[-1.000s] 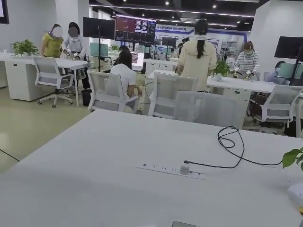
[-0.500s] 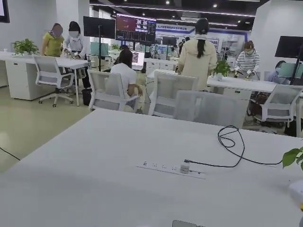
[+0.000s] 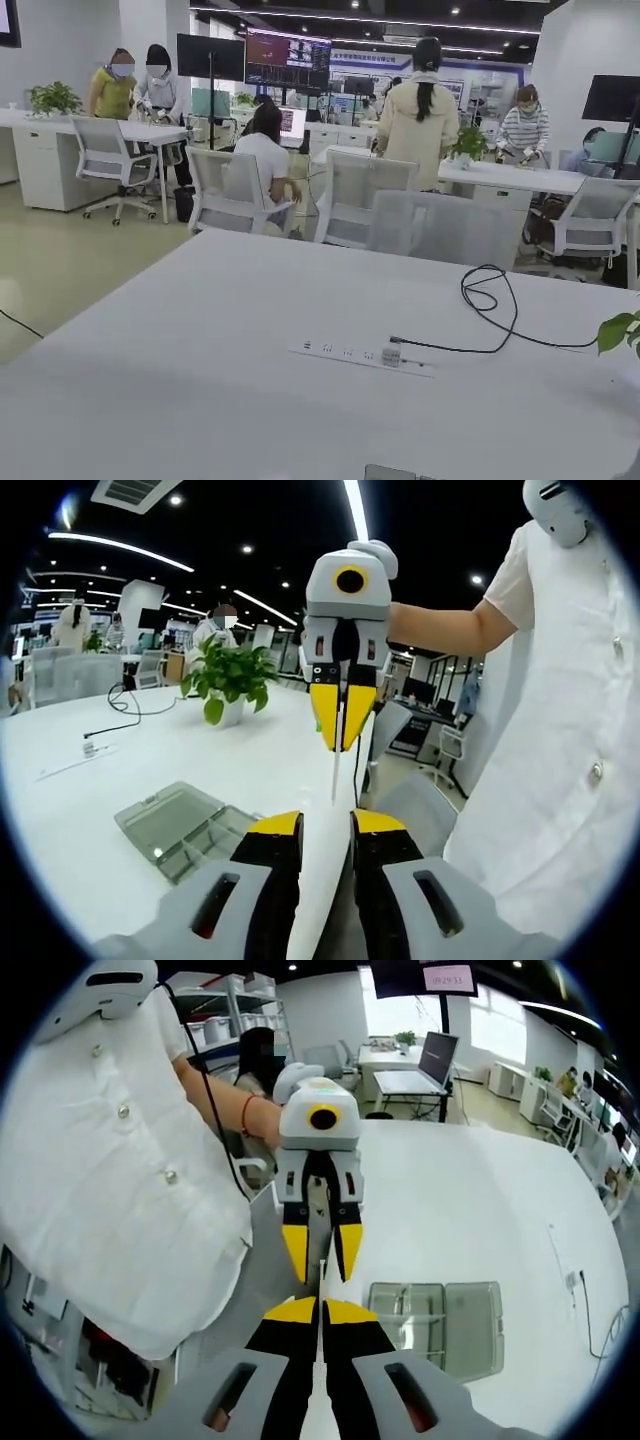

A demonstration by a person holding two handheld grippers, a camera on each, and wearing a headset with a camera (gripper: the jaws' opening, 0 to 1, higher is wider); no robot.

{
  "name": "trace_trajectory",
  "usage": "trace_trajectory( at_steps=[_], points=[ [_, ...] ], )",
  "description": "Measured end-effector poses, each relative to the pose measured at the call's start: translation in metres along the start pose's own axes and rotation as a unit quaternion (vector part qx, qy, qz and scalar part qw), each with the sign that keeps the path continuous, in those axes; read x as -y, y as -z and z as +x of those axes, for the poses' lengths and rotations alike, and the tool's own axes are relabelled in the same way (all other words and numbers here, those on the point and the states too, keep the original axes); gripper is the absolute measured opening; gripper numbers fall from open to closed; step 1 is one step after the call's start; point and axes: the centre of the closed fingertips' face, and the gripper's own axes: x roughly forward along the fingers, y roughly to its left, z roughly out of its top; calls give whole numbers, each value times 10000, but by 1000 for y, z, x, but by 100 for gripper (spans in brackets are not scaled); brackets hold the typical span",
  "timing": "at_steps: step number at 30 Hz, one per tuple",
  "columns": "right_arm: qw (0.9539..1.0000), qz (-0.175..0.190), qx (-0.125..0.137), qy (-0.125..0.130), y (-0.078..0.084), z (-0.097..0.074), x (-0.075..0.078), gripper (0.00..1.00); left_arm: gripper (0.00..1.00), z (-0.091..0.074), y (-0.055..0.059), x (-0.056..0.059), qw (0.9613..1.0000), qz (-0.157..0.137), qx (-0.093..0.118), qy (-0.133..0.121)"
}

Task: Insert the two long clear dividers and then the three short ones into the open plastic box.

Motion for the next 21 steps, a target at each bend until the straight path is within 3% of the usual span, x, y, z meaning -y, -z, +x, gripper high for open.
trace_trajectory(
  at_steps=[11, 21],
  points=[
    [9997, 42, -39, 235, 3, 2, 12, 3, 30, -8, 10, -12, 9995, -63, -96, -303],
    [9985, 149, -64, 517, 13, 5, 38, 3, 45, -14, 22, -21, 9985, -132, -189, -488]
  ],
)
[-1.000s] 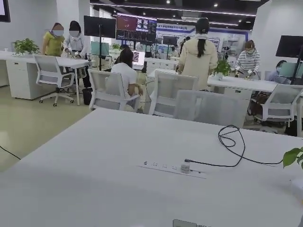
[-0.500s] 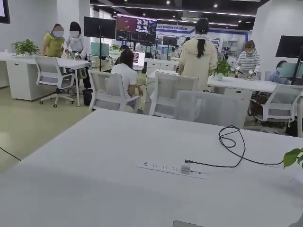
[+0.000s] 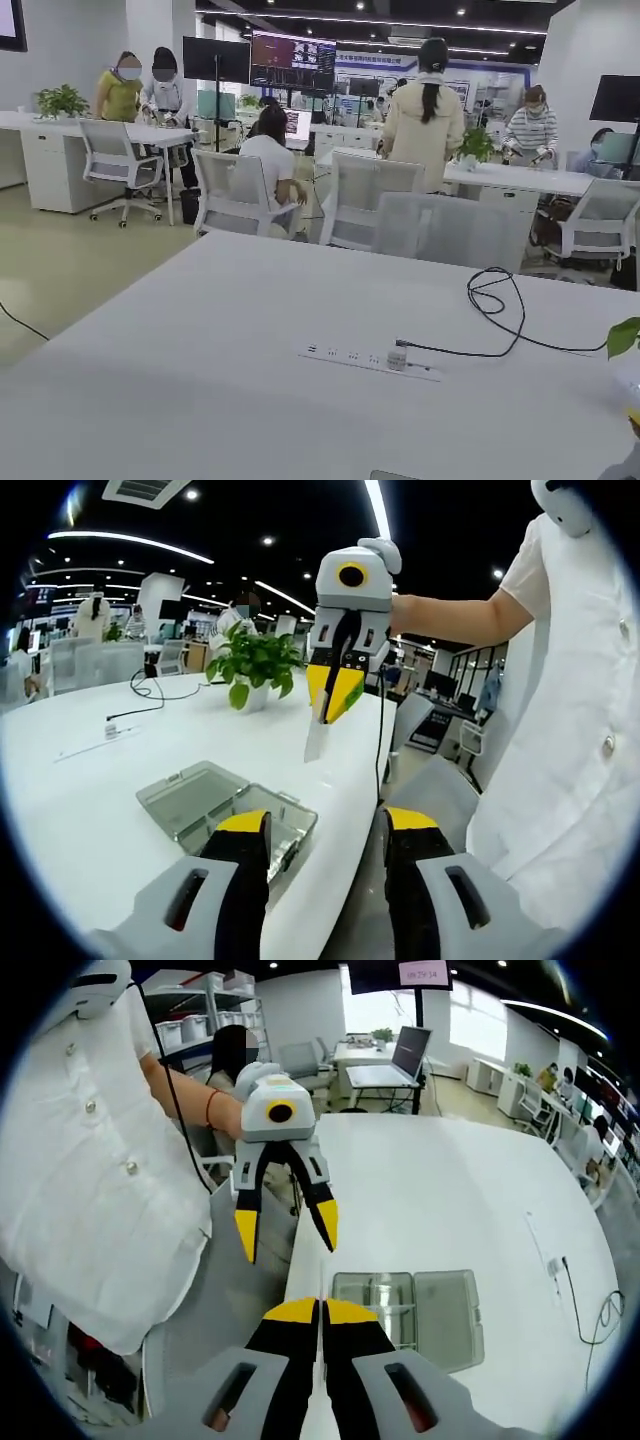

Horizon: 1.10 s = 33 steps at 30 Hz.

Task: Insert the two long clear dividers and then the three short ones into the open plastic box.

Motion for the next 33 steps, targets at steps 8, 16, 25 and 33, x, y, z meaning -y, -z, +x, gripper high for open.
trace_trajectory(
  at_steps=[8, 16, 25, 33],
  points=[
    [9997, 118, 39, 218, 12, 12, 25, 3, 60, -4, 11, -10, 9998, -60, -71, -161],
    [9985, 326, 116, 413, 28, 29, 50, 3, 74, -5, 25, -19, 9994, 3, -232, -256],
    [9977, 536, 27, 421, 51, 50, 60, 3, 89, -5, 37, -27, 9987, -12, -357, -360],
    [9965, 679, -103, 483, 71, 63, 66, 3, 95, -5, 43, -29, 9983, -123, -402, -395]
  ],
)
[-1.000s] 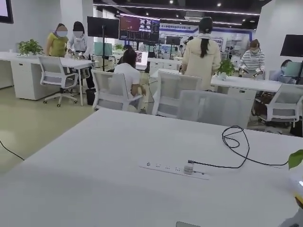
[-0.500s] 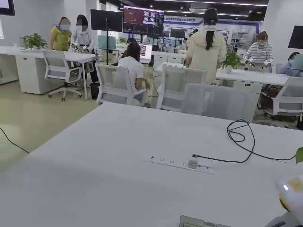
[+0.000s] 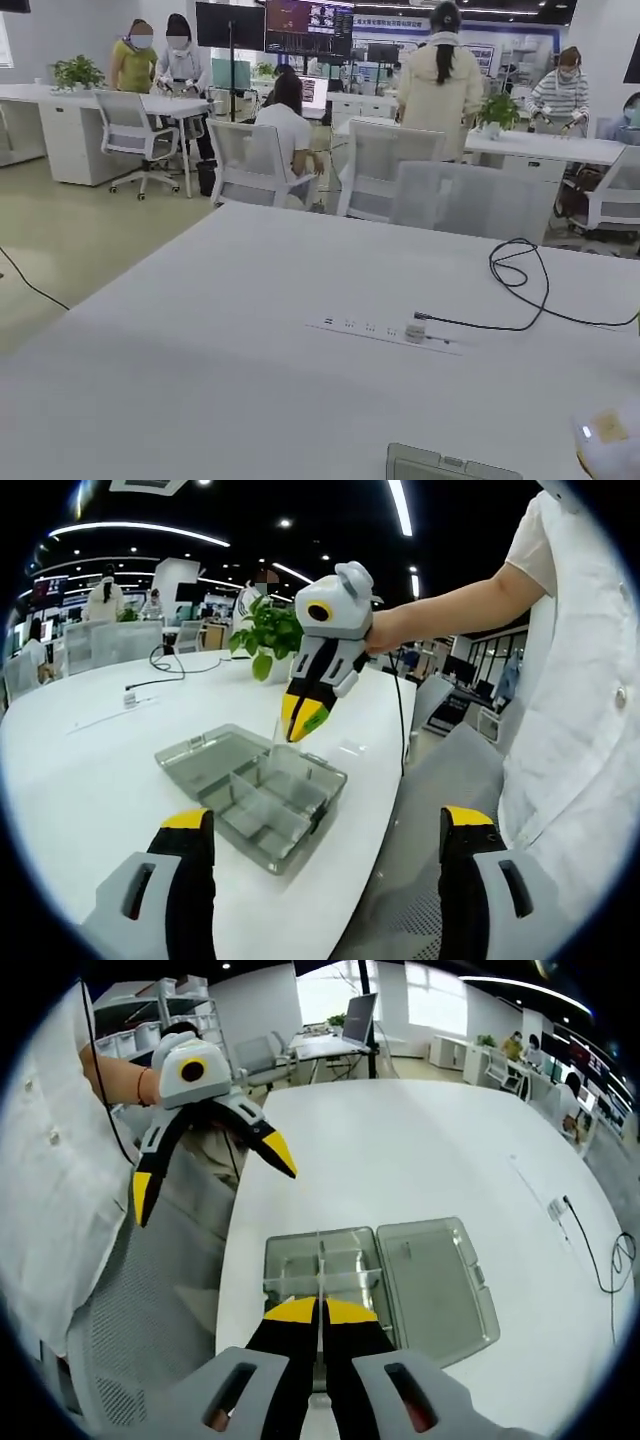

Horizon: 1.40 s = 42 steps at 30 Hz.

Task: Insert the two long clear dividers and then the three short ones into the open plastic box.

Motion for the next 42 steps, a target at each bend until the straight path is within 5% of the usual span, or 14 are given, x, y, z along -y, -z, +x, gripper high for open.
trace_trajectory(
  at_steps=[17, 25, 42],
  points=[
    [9999, -37, -103, 14, 12, 11, 4, 3, 94, 0, 0, -1, 9999, -109, 54, 1],
    [9979, -620, -206, 31, 8, 20, -4, 2, 95, 0, 2, -1, 9999, -125, 69, -12],
    [9971, -633, -425, -25, 14, 36, -1, 3, 97, 1, 3, 0, 9999, -144, 55, 0]
  ],
)
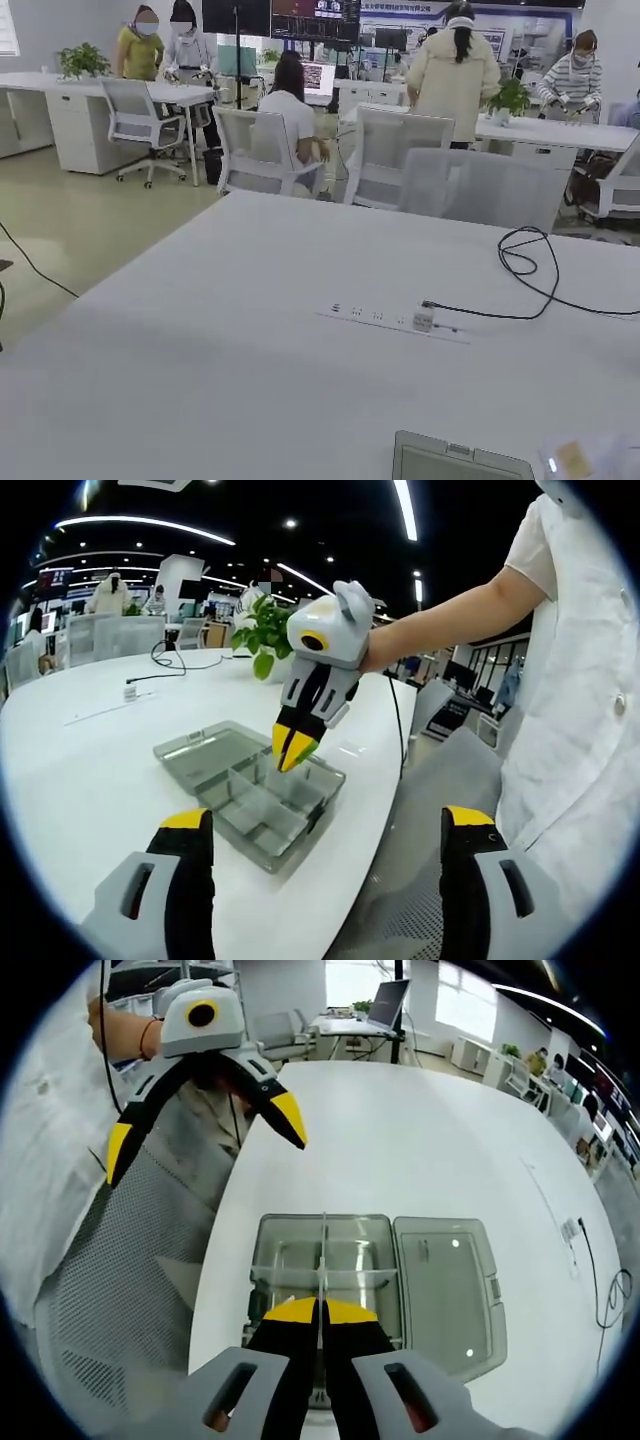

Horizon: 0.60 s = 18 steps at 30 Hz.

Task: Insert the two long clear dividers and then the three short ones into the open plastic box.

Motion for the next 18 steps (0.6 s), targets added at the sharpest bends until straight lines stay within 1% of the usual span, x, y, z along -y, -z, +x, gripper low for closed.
trace_trajectory(
  at_steps=[4, 10, 18],
  points=[
    [10000, 12, -78, -22, 3, 5, 0, 3, 98, 0, 1, 0, 10000, 18, -16, 6],
    [9994, -73, -327, -52, 10, 15, -1, 3, 98, 1, 3, 1, 10000, 11, -60, 29],
    [9982, -180, -561, -77, 17, 23, -1, 3, 98, -1, 2, 0, 10000, 32, -33, -7]
  ],
)
